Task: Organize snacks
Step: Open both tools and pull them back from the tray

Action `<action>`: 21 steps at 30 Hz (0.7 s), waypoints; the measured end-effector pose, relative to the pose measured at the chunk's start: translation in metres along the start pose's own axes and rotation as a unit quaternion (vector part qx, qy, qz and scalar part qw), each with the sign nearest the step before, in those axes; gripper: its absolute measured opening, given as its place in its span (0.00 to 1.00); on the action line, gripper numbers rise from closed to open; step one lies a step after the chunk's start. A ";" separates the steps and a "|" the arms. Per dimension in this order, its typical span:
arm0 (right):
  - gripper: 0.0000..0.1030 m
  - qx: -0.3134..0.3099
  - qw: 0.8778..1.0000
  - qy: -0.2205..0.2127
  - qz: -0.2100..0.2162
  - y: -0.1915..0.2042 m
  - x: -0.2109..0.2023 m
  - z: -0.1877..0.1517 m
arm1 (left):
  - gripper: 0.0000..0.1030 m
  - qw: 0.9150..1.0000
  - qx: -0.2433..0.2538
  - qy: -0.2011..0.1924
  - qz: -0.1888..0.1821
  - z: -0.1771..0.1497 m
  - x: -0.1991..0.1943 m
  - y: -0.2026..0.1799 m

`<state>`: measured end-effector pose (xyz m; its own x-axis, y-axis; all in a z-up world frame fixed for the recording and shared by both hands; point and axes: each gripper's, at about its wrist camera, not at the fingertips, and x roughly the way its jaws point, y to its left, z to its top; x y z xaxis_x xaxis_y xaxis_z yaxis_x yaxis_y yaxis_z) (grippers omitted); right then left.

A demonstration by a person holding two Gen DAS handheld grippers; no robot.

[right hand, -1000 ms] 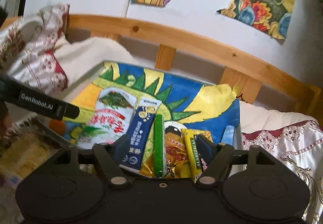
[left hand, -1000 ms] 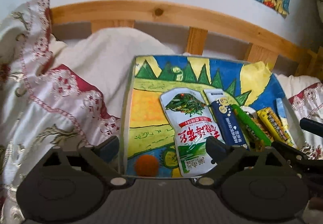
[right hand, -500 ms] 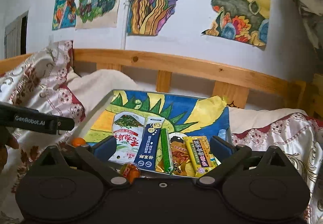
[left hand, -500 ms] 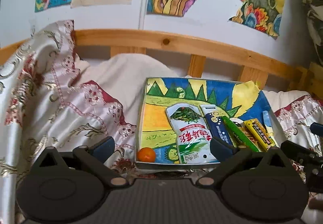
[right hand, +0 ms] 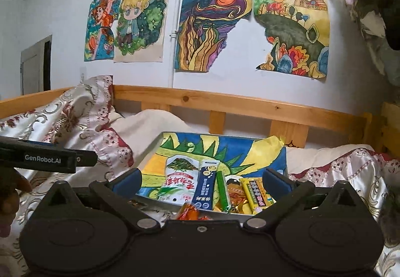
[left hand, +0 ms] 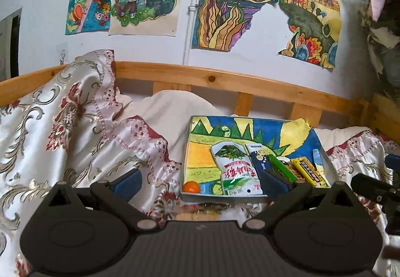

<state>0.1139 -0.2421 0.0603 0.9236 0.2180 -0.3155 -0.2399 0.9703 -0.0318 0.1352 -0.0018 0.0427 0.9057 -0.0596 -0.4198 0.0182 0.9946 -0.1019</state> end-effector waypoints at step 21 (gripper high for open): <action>0.99 -0.005 0.999 0.035 0.020 0.034 -0.039 -0.030 | 0.99 0.998 0.044 0.036 0.023 -0.046 -0.039 0.020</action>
<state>0.0608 -0.2203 0.0431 0.8897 0.2491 -0.3827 -0.2804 0.9595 -0.0272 0.0802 0.0167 0.0154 0.8734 -0.0166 -0.4868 0.0175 0.9998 -0.0028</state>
